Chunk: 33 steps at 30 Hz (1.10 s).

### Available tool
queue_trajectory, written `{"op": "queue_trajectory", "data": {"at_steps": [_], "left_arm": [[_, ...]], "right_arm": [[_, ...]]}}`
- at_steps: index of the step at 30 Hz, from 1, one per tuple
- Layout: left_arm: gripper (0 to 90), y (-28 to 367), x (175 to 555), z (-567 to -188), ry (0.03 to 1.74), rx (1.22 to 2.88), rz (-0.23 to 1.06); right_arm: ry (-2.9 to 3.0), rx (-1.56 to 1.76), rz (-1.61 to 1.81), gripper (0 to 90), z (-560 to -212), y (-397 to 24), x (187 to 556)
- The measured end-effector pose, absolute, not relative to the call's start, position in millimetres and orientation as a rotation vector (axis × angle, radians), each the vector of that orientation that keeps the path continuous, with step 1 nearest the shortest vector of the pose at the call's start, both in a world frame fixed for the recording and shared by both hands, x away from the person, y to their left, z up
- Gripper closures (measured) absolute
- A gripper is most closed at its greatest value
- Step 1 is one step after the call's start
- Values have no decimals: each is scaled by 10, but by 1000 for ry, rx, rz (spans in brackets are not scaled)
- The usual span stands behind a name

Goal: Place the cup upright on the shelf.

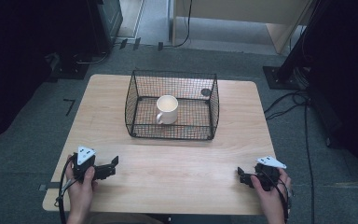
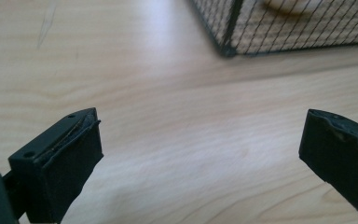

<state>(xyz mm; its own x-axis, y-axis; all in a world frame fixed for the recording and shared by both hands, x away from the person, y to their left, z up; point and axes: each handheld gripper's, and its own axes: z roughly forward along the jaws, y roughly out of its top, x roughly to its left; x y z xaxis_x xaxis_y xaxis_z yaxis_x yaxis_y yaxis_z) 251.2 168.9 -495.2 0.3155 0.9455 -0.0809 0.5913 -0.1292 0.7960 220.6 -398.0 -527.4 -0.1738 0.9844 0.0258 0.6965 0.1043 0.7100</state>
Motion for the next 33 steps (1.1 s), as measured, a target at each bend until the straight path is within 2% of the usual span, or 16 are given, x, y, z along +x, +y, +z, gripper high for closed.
{"op": "queue_trajectory", "data": {"at_steps": [15, 27, 33], "left_arm": [[0, 1986, 2537, -5188, 1509, 1924, 580], [0, 1922, 2505, -5197, 1482, 1992, 604], [0, 1868, 2516, -5199, 1544, 1950, 627]], "right_arm": [[1928, 1636, 829, 0, -5274, -3980, 2206], [1928, 1637, 828, 0, -5274, -3979, 2205], [1928, 1636, 829, 0, -5274, -3980, 2206]]}}
